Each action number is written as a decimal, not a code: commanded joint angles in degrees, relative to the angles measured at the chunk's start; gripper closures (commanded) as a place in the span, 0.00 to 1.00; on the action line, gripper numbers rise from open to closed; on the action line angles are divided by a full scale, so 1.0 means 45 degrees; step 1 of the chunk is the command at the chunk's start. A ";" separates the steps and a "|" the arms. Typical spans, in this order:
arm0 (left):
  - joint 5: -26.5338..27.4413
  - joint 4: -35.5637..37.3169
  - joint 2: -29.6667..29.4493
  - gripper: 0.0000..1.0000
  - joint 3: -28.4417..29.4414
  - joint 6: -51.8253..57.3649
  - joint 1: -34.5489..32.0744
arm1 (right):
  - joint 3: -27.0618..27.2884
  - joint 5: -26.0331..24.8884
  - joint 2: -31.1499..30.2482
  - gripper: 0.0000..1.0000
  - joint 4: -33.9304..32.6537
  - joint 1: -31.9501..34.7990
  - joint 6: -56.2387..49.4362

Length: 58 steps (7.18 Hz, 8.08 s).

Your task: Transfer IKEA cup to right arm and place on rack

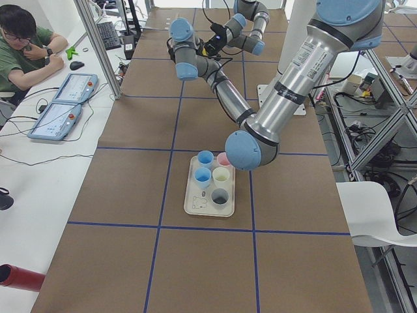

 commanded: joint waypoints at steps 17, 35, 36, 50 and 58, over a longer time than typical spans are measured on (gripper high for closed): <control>0.2713 0.1886 0.6569 0.00 -0.0050 1.6328 -0.3748 | 0.2595 0.6250 -0.7191 0.80 -0.5826 0.8146 -1.0049; 0.2694 0.1828 0.6843 0.00 0.0125 1.6132 -0.3650 | 0.1561 -0.2683 -0.8056 0.81 -0.7818 0.6350 -2.3156; 0.2694 0.1828 0.6843 0.00 0.0106 1.6132 -0.3650 | 0.1405 -0.2703 -0.7900 0.81 -0.7779 0.6311 -2.3155; 0.2694 0.1828 0.6843 0.00 0.0125 1.6132 -0.3611 | 0.0622 -0.2859 -0.7449 0.31 -0.7681 0.6271 -2.3156; 0.2713 0.1808 0.6843 0.00 0.0164 1.6132 -0.3611 | 0.1420 -0.2471 -0.7371 0.01 -0.7759 0.6349 -2.1779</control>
